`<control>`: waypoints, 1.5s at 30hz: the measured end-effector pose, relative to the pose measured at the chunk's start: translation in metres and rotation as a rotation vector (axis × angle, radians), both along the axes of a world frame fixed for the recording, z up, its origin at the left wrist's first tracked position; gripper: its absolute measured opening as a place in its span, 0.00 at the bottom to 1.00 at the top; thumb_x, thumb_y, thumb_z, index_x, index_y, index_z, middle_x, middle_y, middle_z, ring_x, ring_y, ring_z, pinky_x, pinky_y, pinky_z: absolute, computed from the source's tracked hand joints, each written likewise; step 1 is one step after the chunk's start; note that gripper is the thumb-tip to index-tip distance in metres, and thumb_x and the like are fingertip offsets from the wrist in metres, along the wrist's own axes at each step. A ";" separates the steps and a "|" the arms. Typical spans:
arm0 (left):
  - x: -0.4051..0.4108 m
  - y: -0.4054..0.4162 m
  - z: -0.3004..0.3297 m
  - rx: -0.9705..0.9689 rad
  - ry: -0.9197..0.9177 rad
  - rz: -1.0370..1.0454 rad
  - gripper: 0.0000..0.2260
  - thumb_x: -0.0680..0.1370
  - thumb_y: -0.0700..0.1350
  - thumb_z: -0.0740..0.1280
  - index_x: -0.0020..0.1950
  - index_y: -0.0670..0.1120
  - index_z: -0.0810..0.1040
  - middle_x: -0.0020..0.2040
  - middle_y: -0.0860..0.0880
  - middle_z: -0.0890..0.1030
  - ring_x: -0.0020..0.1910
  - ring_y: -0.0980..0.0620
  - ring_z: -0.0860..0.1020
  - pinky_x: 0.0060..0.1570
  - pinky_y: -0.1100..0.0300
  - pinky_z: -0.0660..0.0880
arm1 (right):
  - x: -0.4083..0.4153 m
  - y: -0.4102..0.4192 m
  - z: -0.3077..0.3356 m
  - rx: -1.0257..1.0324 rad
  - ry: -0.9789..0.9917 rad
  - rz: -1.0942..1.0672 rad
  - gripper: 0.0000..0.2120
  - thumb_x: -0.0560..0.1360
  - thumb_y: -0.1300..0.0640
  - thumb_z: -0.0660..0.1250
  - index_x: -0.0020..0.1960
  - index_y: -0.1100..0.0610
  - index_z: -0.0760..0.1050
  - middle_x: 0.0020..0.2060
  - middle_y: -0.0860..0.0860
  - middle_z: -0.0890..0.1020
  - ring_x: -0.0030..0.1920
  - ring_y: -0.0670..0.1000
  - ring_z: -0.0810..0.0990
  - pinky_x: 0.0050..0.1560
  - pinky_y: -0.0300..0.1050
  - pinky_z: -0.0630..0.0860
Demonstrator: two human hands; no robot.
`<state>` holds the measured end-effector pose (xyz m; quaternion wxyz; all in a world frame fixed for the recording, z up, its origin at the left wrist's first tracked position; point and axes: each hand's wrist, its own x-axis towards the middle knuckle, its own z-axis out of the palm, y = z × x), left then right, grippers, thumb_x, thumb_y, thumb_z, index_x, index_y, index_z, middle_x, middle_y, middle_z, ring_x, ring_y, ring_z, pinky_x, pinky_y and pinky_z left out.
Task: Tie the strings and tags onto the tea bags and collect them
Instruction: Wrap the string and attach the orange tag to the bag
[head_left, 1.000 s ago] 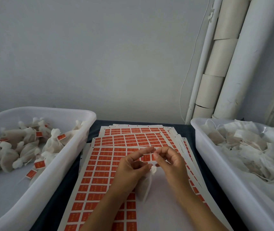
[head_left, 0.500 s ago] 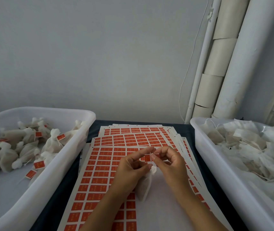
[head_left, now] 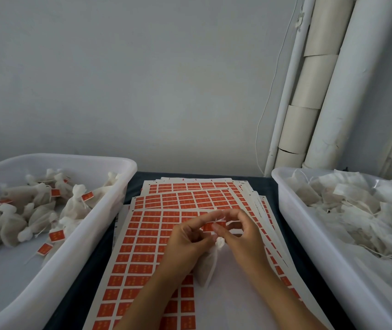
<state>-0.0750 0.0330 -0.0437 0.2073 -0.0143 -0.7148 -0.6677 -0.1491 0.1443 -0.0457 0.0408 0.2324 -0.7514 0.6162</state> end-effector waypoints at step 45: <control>0.002 0.002 0.011 0.266 -0.283 0.018 0.10 0.78 0.47 0.63 0.41 0.48 0.81 0.35 0.49 0.82 0.31 0.56 0.79 0.35 0.65 0.75 | 0.000 0.022 0.019 0.079 0.308 0.190 0.03 0.68 0.51 0.69 0.41 0.47 0.77 0.49 0.41 0.78 0.56 0.41 0.75 0.58 0.30 0.70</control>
